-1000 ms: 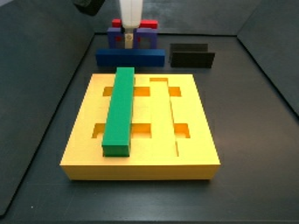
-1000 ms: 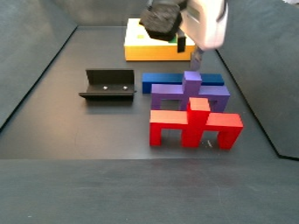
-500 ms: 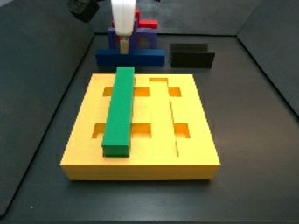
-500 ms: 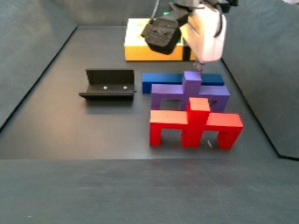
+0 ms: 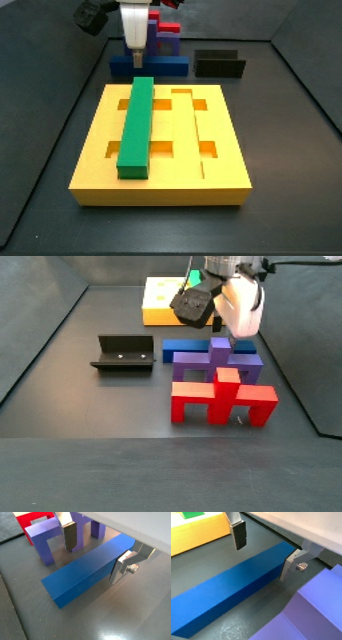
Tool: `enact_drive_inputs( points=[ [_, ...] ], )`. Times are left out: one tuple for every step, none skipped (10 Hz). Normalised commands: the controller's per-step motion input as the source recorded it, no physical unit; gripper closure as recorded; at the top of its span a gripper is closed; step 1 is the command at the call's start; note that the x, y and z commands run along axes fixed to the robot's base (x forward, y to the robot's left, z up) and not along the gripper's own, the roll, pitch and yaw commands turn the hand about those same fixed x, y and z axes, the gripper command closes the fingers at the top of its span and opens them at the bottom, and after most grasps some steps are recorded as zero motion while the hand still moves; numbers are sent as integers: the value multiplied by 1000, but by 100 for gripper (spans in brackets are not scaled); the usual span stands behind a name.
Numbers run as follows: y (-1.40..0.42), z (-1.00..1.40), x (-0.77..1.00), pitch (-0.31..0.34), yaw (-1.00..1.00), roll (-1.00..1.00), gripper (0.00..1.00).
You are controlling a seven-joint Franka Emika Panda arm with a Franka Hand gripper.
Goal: Pick up the blue object. Move up. Move to above the board. Insert the blue object.
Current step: Pick up the blue object.
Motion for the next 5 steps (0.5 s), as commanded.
enact_drive_inputs(
  points=[
    [137, -94, -91, -30, -80, -123, 0],
    [114, -114, -23, -34, -71, -137, 0],
    [91, -154, 0, -59, -74, -183, 0],
    [60, -154, 0, -66, -69, -183, 0],
    [31, -114, 0, -53, -54, -150, 0]
  ],
)
